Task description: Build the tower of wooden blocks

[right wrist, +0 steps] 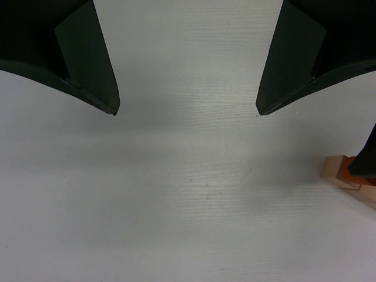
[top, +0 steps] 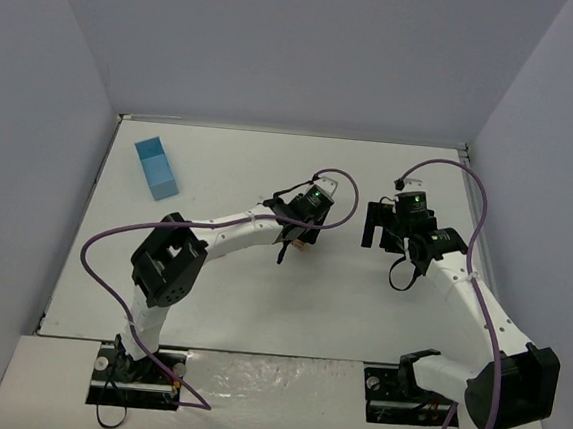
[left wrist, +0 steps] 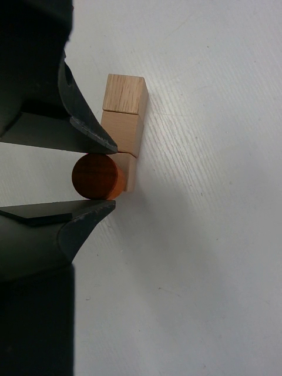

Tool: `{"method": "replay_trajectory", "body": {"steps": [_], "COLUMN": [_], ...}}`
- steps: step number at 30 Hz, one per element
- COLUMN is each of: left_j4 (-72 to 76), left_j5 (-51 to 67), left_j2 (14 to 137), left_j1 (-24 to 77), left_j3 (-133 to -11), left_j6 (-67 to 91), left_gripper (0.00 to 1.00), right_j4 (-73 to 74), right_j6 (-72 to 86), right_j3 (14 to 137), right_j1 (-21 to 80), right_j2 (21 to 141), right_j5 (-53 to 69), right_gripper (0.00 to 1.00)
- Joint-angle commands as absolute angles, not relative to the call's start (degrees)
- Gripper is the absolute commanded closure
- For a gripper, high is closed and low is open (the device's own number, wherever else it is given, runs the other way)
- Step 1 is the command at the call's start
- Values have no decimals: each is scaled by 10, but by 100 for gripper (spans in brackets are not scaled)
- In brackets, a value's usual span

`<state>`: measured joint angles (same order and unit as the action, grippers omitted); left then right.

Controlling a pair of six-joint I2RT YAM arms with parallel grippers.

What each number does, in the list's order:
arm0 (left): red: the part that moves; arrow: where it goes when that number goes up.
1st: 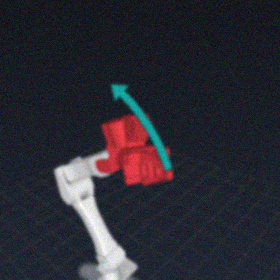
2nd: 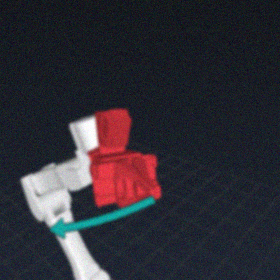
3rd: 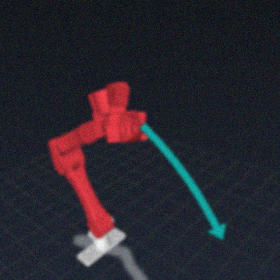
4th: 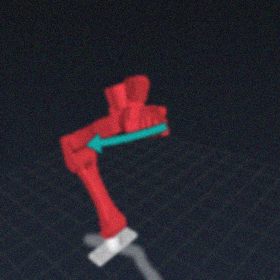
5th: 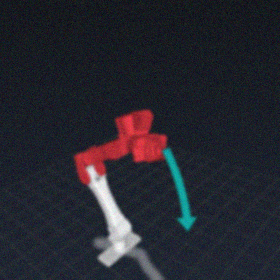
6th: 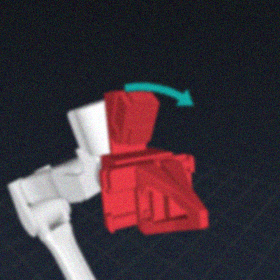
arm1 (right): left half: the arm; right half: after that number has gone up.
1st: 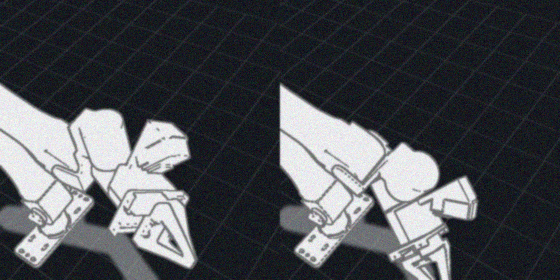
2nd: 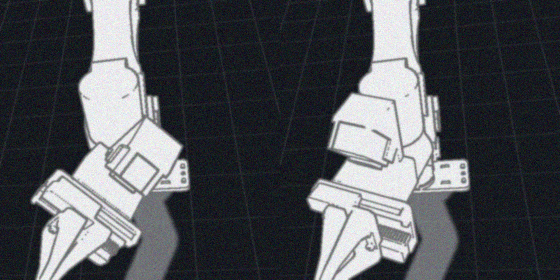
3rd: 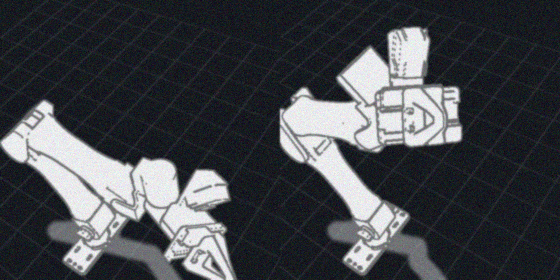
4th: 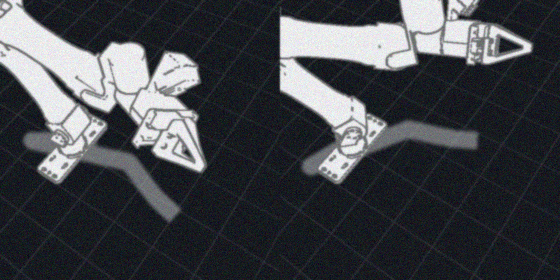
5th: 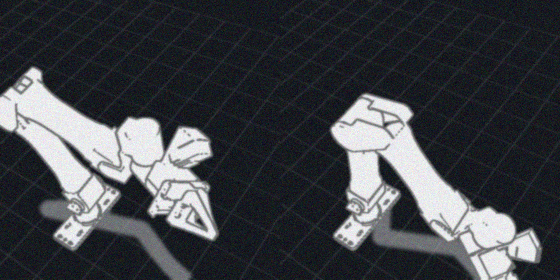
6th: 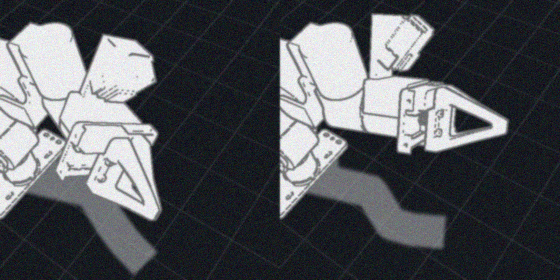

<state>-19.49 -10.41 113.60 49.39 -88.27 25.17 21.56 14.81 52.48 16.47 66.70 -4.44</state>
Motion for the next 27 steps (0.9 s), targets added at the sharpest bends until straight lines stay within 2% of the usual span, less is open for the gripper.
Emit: {"method": "replay_trajectory", "body": {"steps": [1, 27], "left_j4": [-173, -173], "left_j5": [-115, -114], "left_j2": [1121, 1124], "left_j1": [490, 486], "left_j3": [-888, -881], "left_j6": [259, 262], "left_gripper": [100, 100], "right_j4": [194, 190], "right_j6": [151, 149], "right_j3": [525, 520], "right_j1": [159, 159], "right_j2": [663, 662], "right_j5": [-40, -31], "right_gripper": [0, 0]}}
